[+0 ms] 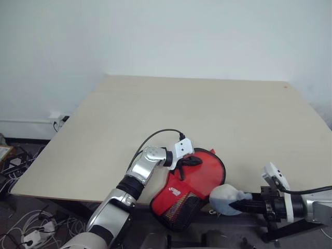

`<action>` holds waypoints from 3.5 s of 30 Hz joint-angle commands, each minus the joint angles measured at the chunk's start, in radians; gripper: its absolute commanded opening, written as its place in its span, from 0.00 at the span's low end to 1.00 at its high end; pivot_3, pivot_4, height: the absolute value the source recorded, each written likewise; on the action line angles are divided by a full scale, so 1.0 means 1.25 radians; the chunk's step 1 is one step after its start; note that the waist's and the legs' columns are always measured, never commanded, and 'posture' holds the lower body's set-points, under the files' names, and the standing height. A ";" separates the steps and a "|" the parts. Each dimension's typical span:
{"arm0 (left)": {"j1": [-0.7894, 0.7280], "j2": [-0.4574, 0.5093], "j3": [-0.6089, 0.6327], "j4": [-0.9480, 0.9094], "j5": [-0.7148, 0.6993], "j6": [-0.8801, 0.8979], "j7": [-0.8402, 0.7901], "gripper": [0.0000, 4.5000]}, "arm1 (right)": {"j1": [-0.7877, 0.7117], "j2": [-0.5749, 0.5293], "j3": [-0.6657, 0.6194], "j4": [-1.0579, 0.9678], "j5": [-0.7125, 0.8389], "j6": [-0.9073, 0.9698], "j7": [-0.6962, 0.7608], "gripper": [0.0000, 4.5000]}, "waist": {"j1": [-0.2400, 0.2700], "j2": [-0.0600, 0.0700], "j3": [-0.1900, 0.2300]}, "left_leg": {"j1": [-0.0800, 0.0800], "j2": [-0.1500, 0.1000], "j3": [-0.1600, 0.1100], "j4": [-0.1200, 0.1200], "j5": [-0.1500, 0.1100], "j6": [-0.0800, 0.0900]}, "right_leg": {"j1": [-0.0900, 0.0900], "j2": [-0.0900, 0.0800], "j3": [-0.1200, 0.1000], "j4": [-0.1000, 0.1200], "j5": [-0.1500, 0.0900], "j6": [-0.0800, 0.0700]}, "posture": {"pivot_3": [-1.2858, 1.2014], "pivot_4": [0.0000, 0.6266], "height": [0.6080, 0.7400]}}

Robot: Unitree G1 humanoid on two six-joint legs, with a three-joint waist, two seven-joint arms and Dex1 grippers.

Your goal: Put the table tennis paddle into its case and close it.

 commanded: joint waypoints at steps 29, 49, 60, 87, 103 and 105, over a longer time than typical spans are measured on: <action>-0.020 -0.006 0.087 0.069 -0.039 0.016 0.008 0.00 | -0.340 0.225 -0.017 0.273 -0.015 0.167 -0.279 0.99 | -0.011 0.002 -0.002 | -0.003 0.000 0.006 0.001 0.002 0.003 | -0.005 0.001 0.005 0.002 0.004 -0.001 | 0.52 0.00 1.00; -0.024 -0.024 0.132 0.043 -0.091 0.042 0.016 0.00 | -0.367 0.327 0.035 0.316 -0.036 0.278 -0.314 0.91 | -0.013 0.002 -0.002 | -0.003 0.001 0.006 0.001 0.002 0.003 | -0.006 0.001 0.006 0.002 0.004 -0.001 | 0.52 0.00 1.00; -0.032 -0.034 0.156 0.043 -0.104 0.046 0.025 0.00 | -0.395 0.350 0.024 0.344 -0.081 0.253 -0.320 0.26 | -0.017 0.002 -0.002 | -0.004 0.001 0.006 0.000 0.002 0.003 | -0.007 0.001 0.006 0.002 0.004 -0.001 | 0.52 0.00 1.00; -0.032 -0.040 0.156 0.046 -0.106 0.047 0.028 0.00 | -0.574 0.411 -0.064 0.616 -0.220 0.052 -0.435 0.01 | -0.028 0.003 -0.002 | -0.005 0.000 0.006 0.000 0.002 0.003 | -0.007 0.001 0.006 0.002 0.004 -0.001 | 0.52 0.00 1.00; -0.024 -0.043 0.153 0.036 -0.106 0.050 0.029 0.00 | -0.651 0.434 -0.102 0.771 -0.273 -0.053 -0.466 0.01 | -0.029 0.004 -0.002 | -0.005 0.000 0.006 0.001 0.002 0.003 | -0.007 0.001 0.007 0.002 0.005 -0.001 | 0.52 0.00 1.00; -0.024 -0.044 0.152 0.034 -0.106 0.051 0.029 0.00 | -0.646 0.434 -0.096 0.767 -0.275 -0.050 -0.461 0.01 | -0.029 0.004 -0.002 | -0.005 0.000 0.006 0.001 0.002 0.003 | -0.007 0.001 0.007 0.002 0.005 -0.001 | 0.52 0.00 1.00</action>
